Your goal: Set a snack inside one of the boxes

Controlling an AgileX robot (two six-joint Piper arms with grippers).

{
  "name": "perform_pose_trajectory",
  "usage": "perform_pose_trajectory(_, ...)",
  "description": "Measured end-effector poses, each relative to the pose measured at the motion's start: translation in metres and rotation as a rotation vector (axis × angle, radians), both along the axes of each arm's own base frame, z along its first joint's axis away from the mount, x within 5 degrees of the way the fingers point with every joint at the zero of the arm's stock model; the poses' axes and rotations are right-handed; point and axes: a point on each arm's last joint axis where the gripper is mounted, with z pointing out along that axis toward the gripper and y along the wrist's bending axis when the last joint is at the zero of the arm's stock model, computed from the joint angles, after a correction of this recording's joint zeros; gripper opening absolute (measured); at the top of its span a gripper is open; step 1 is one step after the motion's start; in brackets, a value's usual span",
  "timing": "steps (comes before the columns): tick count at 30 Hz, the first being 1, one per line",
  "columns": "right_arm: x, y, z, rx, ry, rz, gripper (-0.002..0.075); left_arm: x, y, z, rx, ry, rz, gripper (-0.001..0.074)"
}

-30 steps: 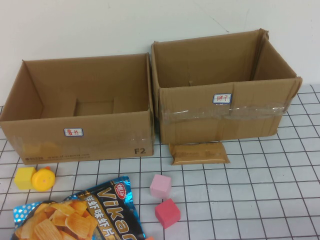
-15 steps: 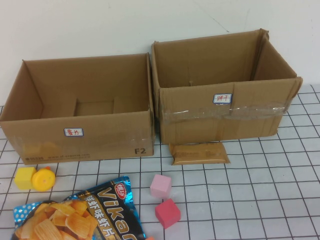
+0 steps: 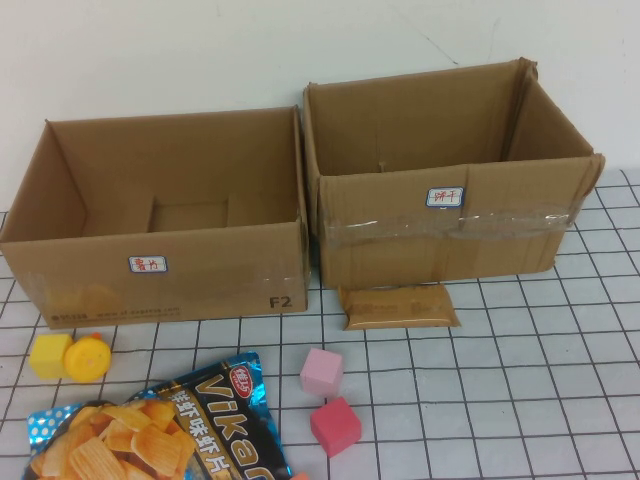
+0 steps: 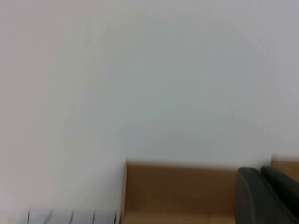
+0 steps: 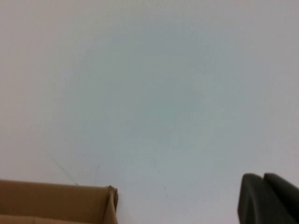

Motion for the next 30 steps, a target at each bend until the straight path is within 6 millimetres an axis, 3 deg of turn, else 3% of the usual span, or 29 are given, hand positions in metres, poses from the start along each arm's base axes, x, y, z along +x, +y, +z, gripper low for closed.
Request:
perform_pose_trajectory(3, 0.006, 0.001, 0.016, -0.013, 0.105, 0.001, -0.0001, 0.008, -0.001, 0.01, 0.006, 0.187, -0.008, -0.0001)
perform_pose_trajectory(6, 0.022, 0.001, 0.018, -0.03, 0.277, 0.004, -0.0001, 0.022, -0.002, 0.009, -0.011, 0.387, -0.026, -0.0001)
perform_pose_trajectory(12, 0.065, 0.005, -0.011, -0.026, 0.725, 0.041, -0.0001, 0.048, -0.007, -0.01, -0.091, 0.619, -0.08, -0.0001)
perform_pose_trajectory(18, 0.102, 0.015, -0.049, -0.154, 1.067, 0.189, -0.0001, 0.069, -0.013, -0.038, -0.153, 0.896, -0.135, -0.0001)
perform_pose_trajectory(25, 0.124, 0.034, -0.068, -0.166, 1.143, 0.433, -0.0001, 0.095, -0.008, -0.061, -0.105, 1.116, -0.086, 0.0019)
perform_pose_trajectory(28, 0.127, 0.041, -0.07, -0.174, 1.135, 0.528, -0.0001, 0.107, -0.007, -0.072, -0.119, 1.192, -0.066, 0.011)
perform_pose_trajectory(30, 0.128, 0.044, -0.07, -0.18, 1.115, 0.57, -0.0001, 0.117, -0.007, -0.08, -0.153, 1.229, -0.057, 0.022)
